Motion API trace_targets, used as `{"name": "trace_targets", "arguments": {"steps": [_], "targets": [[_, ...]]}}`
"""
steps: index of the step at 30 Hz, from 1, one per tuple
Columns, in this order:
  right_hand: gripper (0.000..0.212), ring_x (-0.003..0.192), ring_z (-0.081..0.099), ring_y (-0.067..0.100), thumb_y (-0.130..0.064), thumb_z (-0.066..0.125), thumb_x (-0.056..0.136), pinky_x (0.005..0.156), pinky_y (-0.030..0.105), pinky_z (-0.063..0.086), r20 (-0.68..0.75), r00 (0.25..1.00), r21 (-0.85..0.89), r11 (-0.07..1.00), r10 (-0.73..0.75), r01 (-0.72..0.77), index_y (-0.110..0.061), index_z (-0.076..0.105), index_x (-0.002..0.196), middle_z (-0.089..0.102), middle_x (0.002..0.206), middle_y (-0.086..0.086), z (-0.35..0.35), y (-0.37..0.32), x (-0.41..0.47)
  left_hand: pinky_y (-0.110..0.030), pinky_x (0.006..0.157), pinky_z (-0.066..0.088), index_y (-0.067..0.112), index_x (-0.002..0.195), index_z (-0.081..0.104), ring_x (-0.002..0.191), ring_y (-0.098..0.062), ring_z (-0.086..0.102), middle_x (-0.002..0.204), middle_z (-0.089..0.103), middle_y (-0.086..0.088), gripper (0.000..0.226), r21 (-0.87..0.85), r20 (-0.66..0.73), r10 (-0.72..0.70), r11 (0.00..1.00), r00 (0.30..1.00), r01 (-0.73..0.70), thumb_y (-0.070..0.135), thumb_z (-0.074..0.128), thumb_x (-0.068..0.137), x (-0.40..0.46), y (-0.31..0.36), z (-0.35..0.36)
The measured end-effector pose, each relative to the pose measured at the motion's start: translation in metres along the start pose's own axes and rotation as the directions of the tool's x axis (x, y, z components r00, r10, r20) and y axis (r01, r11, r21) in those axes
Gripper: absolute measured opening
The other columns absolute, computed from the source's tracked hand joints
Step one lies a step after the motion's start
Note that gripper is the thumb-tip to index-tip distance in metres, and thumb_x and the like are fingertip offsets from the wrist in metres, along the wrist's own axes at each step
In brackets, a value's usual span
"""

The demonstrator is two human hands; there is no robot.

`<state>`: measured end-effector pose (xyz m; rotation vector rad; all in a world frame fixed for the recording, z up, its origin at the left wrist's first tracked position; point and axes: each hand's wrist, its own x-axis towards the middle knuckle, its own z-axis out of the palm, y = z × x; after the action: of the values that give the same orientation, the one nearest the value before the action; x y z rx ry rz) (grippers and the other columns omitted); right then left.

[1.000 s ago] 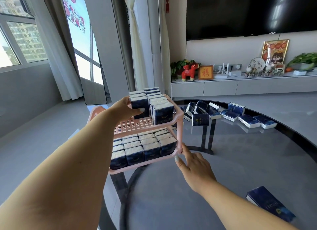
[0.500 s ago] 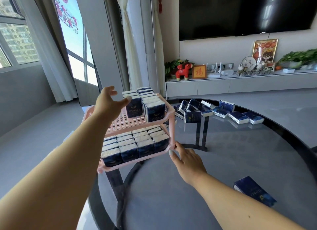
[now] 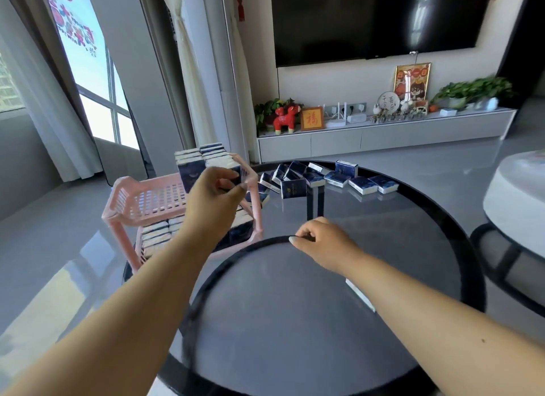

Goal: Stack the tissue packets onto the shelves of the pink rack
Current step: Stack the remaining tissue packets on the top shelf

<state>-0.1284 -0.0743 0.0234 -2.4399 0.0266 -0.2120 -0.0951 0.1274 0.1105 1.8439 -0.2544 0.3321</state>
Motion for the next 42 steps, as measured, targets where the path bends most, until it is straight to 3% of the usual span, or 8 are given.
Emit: {"name": "trace_targets", "arguments": {"steps": [7,12,16,19,24,33,38,42], "targets": [[0.064,0.115,0.044,0.024,-0.069,0.061,0.071,0.088,0.033,0.041,-0.001,0.94,-0.303,0.896,0.34,-0.325,-0.025,0.05,0.117,0.042,0.121,0.002,-0.048,0.046,-0.046,-0.024,0.052,0.042,0.01,0.101,0.058,0.059,-0.013,0.05,0.078,0.052,-0.006,0.014,-0.07,0.221,-0.188,0.976,0.957,0.208,0.01,0.066,0.089,-0.028,-0.016,0.043],[0.068,0.108,0.047,0.021,-0.056,0.069,0.064,0.085,0.034,0.048,0.156,0.913,-0.427,0.859,0.377,-0.282,-0.029,0.045,0.122,0.044,0.115,-0.002,-0.036,0.057,-0.062,-0.025,0.053,0.043,0.014,0.103,0.058,0.065,-0.014,0.053,0.081,0.053,-0.003,0.016,-0.012,0.265,-0.267,0.96,0.926,0.28,0.014,0.067,0.089,-0.041,-0.028,0.064],[0.044,0.092,0.058,0.018,-0.043,0.069,0.073,0.077,0.03,0.048,0.112,0.935,0.012,0.941,0.336,-0.339,-0.027,0.05,0.109,0.057,0.102,-0.005,-0.033,0.055,-0.047,-0.028,0.056,0.048,0.01,0.105,0.058,0.066,-0.014,0.055,0.084,0.057,-0.005,0.017,0.025,0.312,-0.329,0.94,0.891,0.339,0.015,0.065,0.09,-0.051,-0.035,0.081],[0.028,0.091,0.063,0.024,-0.039,0.059,0.078,0.079,0.038,0.05,0.121,0.938,0.498,0.797,0.326,-0.341,-0.025,0.054,0.102,0.065,0.102,0.008,-0.025,0.05,-0.03,-0.036,0.067,0.055,0.01,0.099,0.058,0.074,-0.019,0.061,0.093,0.061,-0.01,0.013,0.008,0.382,-0.383,0.911,0.841,0.412,0.021,0.064,0.093,-0.057,-0.037,0.094],[0.015,0.093,0.062,0.024,-0.014,0.046,0.095,0.089,0.039,0.048,0.028,0.948,0.712,0.659,0.317,-0.242,-0.02,0.059,0.1,0.066,0.105,0.011,-0.013,0.045,-0.006,-0.036,0.071,0.058,0.012,0.098,0.059,0.073,-0.019,0.064,0.09,0.065,-0.008,0.016,-0.118,0.523,-0.426,0.821,0.738,0.558,0.028,0.057,0.097,-0.061,-0.039,0.119],[0.047,0.086,0.064,0.012,-0.044,0.033,0.1,0.072,0.024,0.048,-0.073,0.953,0.595,0.78,0.293,-0.194,-0.013,0.067,0.102,0.069,0.095,0.003,-0.024,0.069,0.032,-0.025,0.057,0.054,0.016,0.106,0.056,0.073,-0.011,0.068,0.092,0.071,-0.003,0.02,-0.04,0.388,-0.34,0.923,0.857,0.384,0.031,0.062,0.094,-0.021,-0.068,0.157],[0.037,0.091,0.06,0.019,-0.042,0.037,0.098,0.087,0.04,0.049,-0.213,0.935,0.464,0.871,0.285,-0.16,-0.018,0.065,0.093,0.066,0.092,0.0,-0.041,0.112,0.074,-0.042,0.092,0.053,0.024,0.11,0.06,0.097,-0.019,0.065,0.103,0.07,0.001,0.023,0.238,0.381,-0.269,0.953,0.884,0.187,0.04,0.056,0.095,0.012,-0.086,0.183],[0.03,0.088,0.06,0.024,-0.045,0.044,0.094,0.081,0.04,0.047,-0.326,0.905,0.365,0.919,0.273,-0.146,-0.023,0.06,0.081,0.063,0.081,-0.006,-0.059,0.147,0.115,-0.036,0.108,0.027,0.022,0.139,0.046,0.133,-0.024,0.031,0.138,0.048,-0.002,0.049,0.456,0.197,-0.099,0.89,0.975,-0.001,0.046,0.045,0.097,0.041,-0.083,0.198]]}}
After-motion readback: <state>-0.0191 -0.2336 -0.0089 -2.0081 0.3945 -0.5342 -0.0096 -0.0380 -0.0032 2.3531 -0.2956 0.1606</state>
